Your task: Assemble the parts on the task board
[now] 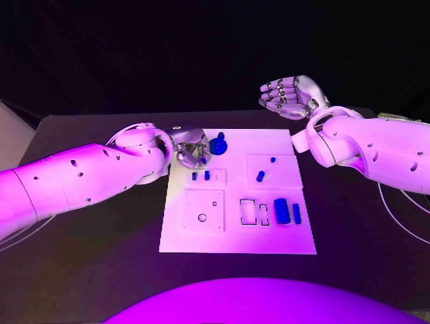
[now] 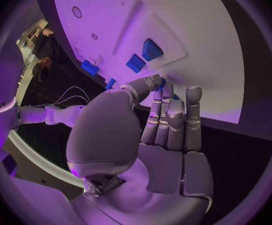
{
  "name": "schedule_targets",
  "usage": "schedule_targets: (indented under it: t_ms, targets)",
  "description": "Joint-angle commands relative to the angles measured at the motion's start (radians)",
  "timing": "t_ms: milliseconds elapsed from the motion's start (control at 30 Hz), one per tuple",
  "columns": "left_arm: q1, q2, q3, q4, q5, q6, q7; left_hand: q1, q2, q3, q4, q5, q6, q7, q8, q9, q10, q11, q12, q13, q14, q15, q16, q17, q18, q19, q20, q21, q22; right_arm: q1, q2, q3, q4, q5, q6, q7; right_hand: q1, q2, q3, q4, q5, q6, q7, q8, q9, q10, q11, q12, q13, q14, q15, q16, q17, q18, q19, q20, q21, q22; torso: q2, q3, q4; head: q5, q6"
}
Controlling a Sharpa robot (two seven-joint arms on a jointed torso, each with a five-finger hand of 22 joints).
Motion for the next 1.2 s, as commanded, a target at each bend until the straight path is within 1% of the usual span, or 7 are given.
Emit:
schedule_targets:
  t_ms: [33, 533, 633, 700, 767, 900, 1200]
  targets:
    - [-0.006, 0.006, -0.007, -0.001, -0.018, 0.034, -0.007, -0.003, 0.002, -0.006, 0.000, 0.004, 0.008, 0.000, 0.001, 0.002, 0.010, -0.002, -0.004, 0.003, -0.006, 0.002, 0.007, 0.004, -0.001, -0.004, 0.000, -0.003, 0.001, -0.001, 0.000, 0.000, 0.001, -0.003, 0.014, 0.010, 0.000, 0.012, 0.001, -0.003, 0.006, 0.008, 0.050, -0.006, -0.001, 0.003, 0.000, -0.003, 0.000, 0.004, 0.002, -0.001, -0.001, 0.000, -0.006, -0.003, 0.000, -0.001, 0.000, -0.0001, 0.0010, -0.002, 0.000]
    - [-0.009, -0.001, -0.010, 0.002, -0.023, 0.017, -0.009, -0.001, 0.002, -0.013, -0.003, 0.004, 0.009, -0.002, -0.004, 0.003, 0.009, -0.003, 0.002, 0.012, -0.006, 0.001, 0.011, 0.006, -0.001, -0.005, 0.000, -0.004, 0.000, -0.001, 0.000, 0.000, 0.000, -0.003, 0.015, 0.010, 0.000, 0.012, 0.001, -0.003, 0.006, 0.008, 0.050, -0.006, -0.001, 0.003, 0.000, -0.003, 0.000, 0.004, 0.002, -0.001, -0.001, 0.000, -0.006, -0.003, 0.000, -0.001, -0.001, -0.0009, 0.0006, -0.001, 0.000]
    - [-0.009, -0.003, -0.010, 0.006, -0.022, 0.012, -0.011, -0.002, 0.002, -0.018, -0.004, 0.005, -0.009, 0.003, -0.023, -0.002, -0.009, 0.000, 0.009, 0.024, -0.011, 0.004, 0.015, 0.005, 0.000, -0.008, 0.002, -0.009, -0.003, -0.002, 0.000, 0.000, 0.000, -0.002, 0.015, 0.010, 0.000, 0.012, 0.001, -0.003, 0.006, 0.008, 0.050, -0.006, -0.001, 0.003, 0.000, -0.003, 0.000, 0.004, 0.002, -0.001, -0.001, 0.000, -0.006, -0.003, 0.000, -0.001, -0.001, -0.0013, 0.0008, -0.001, 0.000]
    - [-0.010, -0.004, -0.010, 0.008, -0.019, 0.009, -0.012, -0.007, -0.001, -0.020, -0.003, 0.006, -0.037, 0.007, -0.047, -0.010, -0.025, 0.004, 0.012, 0.032, -0.020, 0.007, 0.015, -0.007, 0.001, -0.015, 0.004, -0.017, -0.009, -0.002, 0.000, 0.000, 0.000, -0.002, 0.015, 0.010, 0.000, 0.012, 0.001, -0.003, 0.006, 0.008, 0.050, -0.006, -0.001, 0.003, 0.000, -0.003, 0.000, 0.004, 0.002, -0.001, -0.001, 0.000, -0.006, -0.003, 0.000, -0.001, -0.001, -0.0014, 0.0009, -0.001, 0.000]
    - [-0.010, -0.005, -0.010, 0.009, -0.017, 0.006, -0.013, -0.011, -0.007, -0.020, -0.002, 0.006, -0.078, 0.003, -0.076, -0.022, -0.041, 0.004, 0.017, 0.042, -0.028, 0.008, 0.017, -0.014, 0.002, -0.019, 0.006, -0.024, -0.013, -0.002, 0.000, 0.000, 0.000, -0.002, 0.015, 0.010, 0.000, 0.012, 0.001, -0.003, 0.006, 0.008, 0.050, -0.006, -0.001, 0.003, 0.000, -0.003, 0.000, 0.004, 0.002, -0.001, -0.001, 0.000, -0.006, -0.003, 0.000, -0.001, 0.000, -0.0015, 0.0012, -0.001, 0.000]
    - [-0.010, -0.006, -0.010, 0.011, -0.014, 0.003, -0.015, -0.015, -0.012, -0.018, -0.001, 0.006, -0.110, -0.002, -0.101, -0.034, -0.053, 0.005, 0.026, 0.053, -0.033, 0.010, 0.020, -0.018, 0.003, -0.021, 0.008, -0.029, -0.016, -0.002, 0.000, 0.000, -0.001, -0.002, 0.015, 0.010, 0.000, 0.012, 0.001, -0.003, 0.006, 0.008, 0.050, -0.006, -0.001, 0.003, 0.000, -0.003, 0.000, 0.004, 0.002, -0.001, -0.001, 0.000, -0.006, -0.003, 0.000, -0.001, -0.001, -0.0013, 0.0007, -0.001, 0.000]
    - [-0.010, -0.008, -0.010, 0.011, -0.010, 0.006, -0.020, -0.018, -0.014, -0.018, 0.000, 0.006, -0.122, -0.005, -0.111, -0.039, -0.059, 0.006, 0.030, 0.059, -0.036, 0.010, 0.021, -0.022, 0.003, -0.021, 0.009, -0.031, -0.018, -0.003, 0.001, 0.000, -0.002, -0.002, 0.015, 0.010, -0.001, 0.012, 0.002, -0.004, 0.006, 0.009, 0.050, -0.007, -0.002, 0.006, 0.000, -0.006, 0.000, 0.005, 0.002, -0.001, -0.005, 0.000, -0.008, -0.003, 0.000, -0.002, -0.001, -0.0003, 0.0006, 0.000, 0.000]
